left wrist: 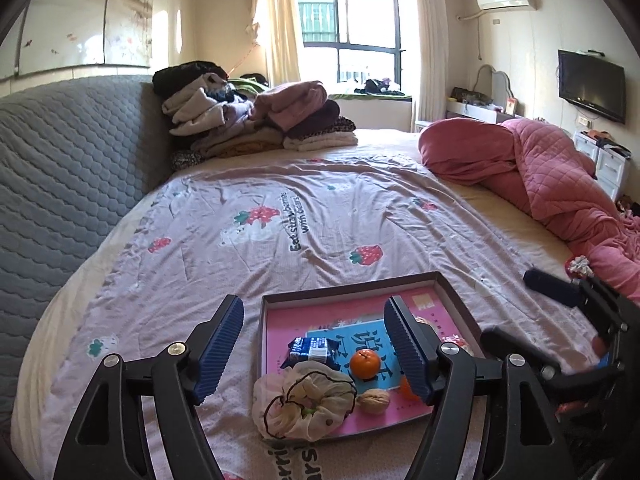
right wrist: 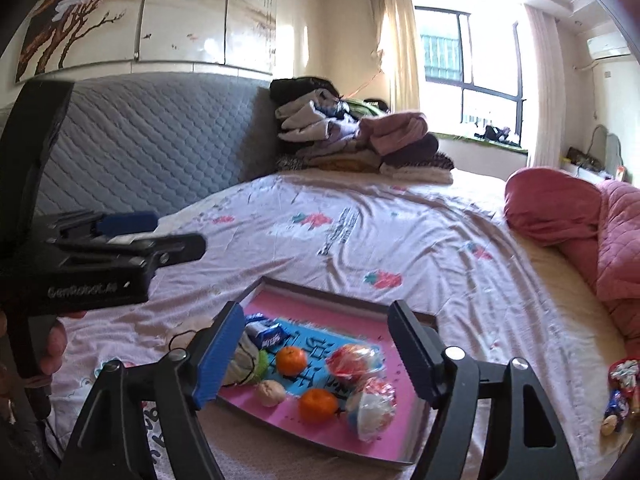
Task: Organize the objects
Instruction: 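Open both grippers and withdraw them away from the tray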
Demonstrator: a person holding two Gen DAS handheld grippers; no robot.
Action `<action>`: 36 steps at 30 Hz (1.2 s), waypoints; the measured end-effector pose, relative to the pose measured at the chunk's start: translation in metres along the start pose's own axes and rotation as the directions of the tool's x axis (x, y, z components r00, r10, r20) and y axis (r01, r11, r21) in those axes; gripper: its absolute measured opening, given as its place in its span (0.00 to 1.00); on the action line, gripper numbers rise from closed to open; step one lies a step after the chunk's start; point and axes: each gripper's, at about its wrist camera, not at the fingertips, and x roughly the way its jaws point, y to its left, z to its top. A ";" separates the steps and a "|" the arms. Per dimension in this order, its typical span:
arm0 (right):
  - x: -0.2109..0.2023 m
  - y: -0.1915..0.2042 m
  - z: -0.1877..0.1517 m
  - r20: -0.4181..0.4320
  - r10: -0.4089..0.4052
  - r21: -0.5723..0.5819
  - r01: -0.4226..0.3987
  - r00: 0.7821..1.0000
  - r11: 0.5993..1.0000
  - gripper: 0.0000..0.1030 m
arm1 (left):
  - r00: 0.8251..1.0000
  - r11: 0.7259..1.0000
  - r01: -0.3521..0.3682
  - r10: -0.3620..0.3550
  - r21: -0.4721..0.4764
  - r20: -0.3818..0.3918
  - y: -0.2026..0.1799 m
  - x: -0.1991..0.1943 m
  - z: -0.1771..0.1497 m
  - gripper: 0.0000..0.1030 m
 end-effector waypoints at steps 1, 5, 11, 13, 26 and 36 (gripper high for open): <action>-0.003 -0.001 0.002 0.004 0.004 0.003 -0.004 1.000 1.000 0.73 | 1.000 1.000 -0.003 0.003 0.001 0.005 -0.001 -0.004 0.000 0.72; -0.019 -0.002 0.006 0.030 0.005 0.002 -0.005 1.000 1.000 0.73 | 1.000 1.000 0.001 -0.001 -0.003 0.019 -0.001 -0.022 -0.003 0.74; -0.040 0.001 0.010 0.067 -0.001 0.002 0.001 0.998 1.000 0.73 | 0.999 1.000 -0.002 0.002 -0.007 0.032 0.000 -0.045 -0.008 0.75; -0.045 0.002 0.011 0.079 -0.006 0.003 0.006 0.997 1.000 0.73 | 0.999 1.000 -0.004 0.004 -0.010 0.037 0.001 -0.053 -0.010 0.75; -0.076 0.013 0.001 0.112 -0.006 0.045 0.001 0.994 0.999 0.74 | 0.999 0.999 -0.021 0.022 -0.035 0.037 0.006 -0.087 -0.041 0.75; -0.071 0.015 -0.042 0.035 -0.036 0.101 0.032 0.999 0.994 0.74 | 1.000 0.997 -0.023 0.024 -0.072 0.001 0.002 -0.080 -0.082 0.75</action>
